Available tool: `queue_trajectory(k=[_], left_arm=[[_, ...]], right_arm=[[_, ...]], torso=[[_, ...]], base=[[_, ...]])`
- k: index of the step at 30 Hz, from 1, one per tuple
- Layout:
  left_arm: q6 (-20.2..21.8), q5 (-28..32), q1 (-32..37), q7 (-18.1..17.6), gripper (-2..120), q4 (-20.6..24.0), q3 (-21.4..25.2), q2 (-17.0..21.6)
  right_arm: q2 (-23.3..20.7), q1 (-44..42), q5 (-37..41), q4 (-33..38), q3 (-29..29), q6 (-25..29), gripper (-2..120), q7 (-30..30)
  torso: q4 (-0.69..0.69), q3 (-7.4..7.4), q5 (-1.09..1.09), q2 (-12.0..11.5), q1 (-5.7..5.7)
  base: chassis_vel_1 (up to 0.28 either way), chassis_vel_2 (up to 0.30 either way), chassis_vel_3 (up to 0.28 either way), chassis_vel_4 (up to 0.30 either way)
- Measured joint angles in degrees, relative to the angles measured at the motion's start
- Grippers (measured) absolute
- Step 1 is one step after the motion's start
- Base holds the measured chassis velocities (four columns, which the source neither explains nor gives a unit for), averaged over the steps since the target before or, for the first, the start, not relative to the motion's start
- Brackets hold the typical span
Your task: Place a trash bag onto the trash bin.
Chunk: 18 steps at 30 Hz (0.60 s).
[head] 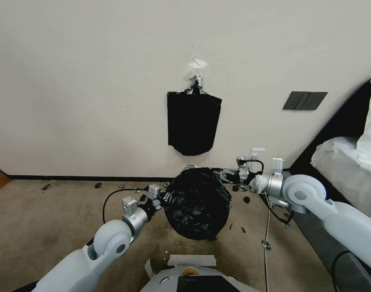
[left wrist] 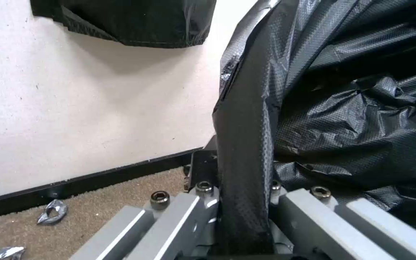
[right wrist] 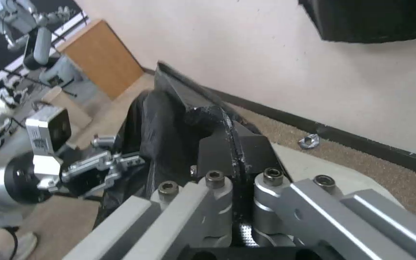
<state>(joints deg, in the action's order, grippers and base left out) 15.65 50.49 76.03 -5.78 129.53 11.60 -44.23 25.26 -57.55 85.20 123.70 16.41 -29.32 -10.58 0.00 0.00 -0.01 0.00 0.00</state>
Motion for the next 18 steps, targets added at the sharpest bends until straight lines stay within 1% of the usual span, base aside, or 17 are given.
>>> queue_trajectory(k=[2,3,5,6,7,8,9,10,12,14,15,18], left_arm=[[0.0,0.0,0.0,0.0,0,0.0,0.0,0.0],[0.0,0.0,0.1,0.0,0,0.4,0.0,0.1],[0.0,0.0,0.2,0.1,0,0.6,0.0,0.1],[0.0,0.0,0.4,0.4,0,1.1,0.0,0.3],[0.0,0.0,0.4,0.4,0,1.1,0.0,0.3],[0.0,-0.2,0.5,0.5,0,1.4,-0.1,0.4],[0.0,-0.4,0.5,0.6,0,1.5,-0.2,0.4],[-0.1,-0.8,0.6,0.7,0,1.9,-0.4,0.5],[-0.1,-0.9,0.6,0.7,0,2.0,-0.4,0.6],[-0.2,-1.4,0.6,1.2,0,2.7,-0.7,0.9],[-0.2,-1.4,0.6,1.2,0,2.7,-0.7,0.9],[-0.6,-1.4,0.5,1.8,0,2.9,-1.4,1.2]], right_arm=[[0.0,0.2,-0.2,-0.1,-0.3,0.2,0,0.1],[0.5,1.5,-1.9,-0.8,-2.2,1.6,0,1.2],[0.7,2.8,-4.0,-1.8,-4.2,2.6,0,2.0],[0.8,5.4,-7.9,-4.0,-7.8,3.7,0,2.1],[0.8,5.4,-7.9,-4.0,-7.8,3.7,0,2.1],[0.7,7.0,-10.2,-5.3,-10.1,4.1,0,1.6],[0.7,7.7,-11.0,-5.8,-11.2,4.2,0,1.2],[0.2,9.5,-12.9,-7.1,-14.2,4.3,0,0.2],[0.0,9.9,-13.4,-7.4,-14.9,4.4,0,0.0],[-1.0,12.2,-16.5,-8.5,-19.3,4.6,0,-1.6],[-1.0,12.2,-16.5,-8.5,-19.3,4.6,0,-1.6],[-2.1,12.8,-19.1,-9.1,-22.1,5.0,0,-2.7]], torso=[[0.0,0.0,0.0,0.0,0.0],[0.0,0.0,0.0,0.0,0.0],[0.0,0.0,0.02,0.0,0.0],[0.01,0.0,0.01,0.0,0.0],[0.01,0.0,0.01,0.0,0.0],[0.01,0.0,0.02,0.0,0.0],[0.02,0.0,0.02,0.0,0.0],[0.01,0.0,0.01,0.0,0.0],[0.01,0.0,0.0,0.0,0.0],[0.01,0.0,0.0,0.0,0.0],[0.01,0.0,0.0,0.0,0.0],[0.0,0.0,0.01,0.0,0.0]], base=[[0.0,0.0,0.0,0.0],[0.0,0.0,0.0,0.0],[0.0,0.0,0.0,0.0],[0.0,0.0,0.0,0.0],[0.0,0.0,0.0,0.0],[0.0,0.0,0.0,0.0],[0.0,0.0,0.0,0.0],[0.0,0.0,0.0,0.0],[0.0,0.0,0.0,0.0],[0.0,0.0,0.0,0.0],[0.0,0.0,0.0,0.0],[0.0,0.0,0.0,0.0]])
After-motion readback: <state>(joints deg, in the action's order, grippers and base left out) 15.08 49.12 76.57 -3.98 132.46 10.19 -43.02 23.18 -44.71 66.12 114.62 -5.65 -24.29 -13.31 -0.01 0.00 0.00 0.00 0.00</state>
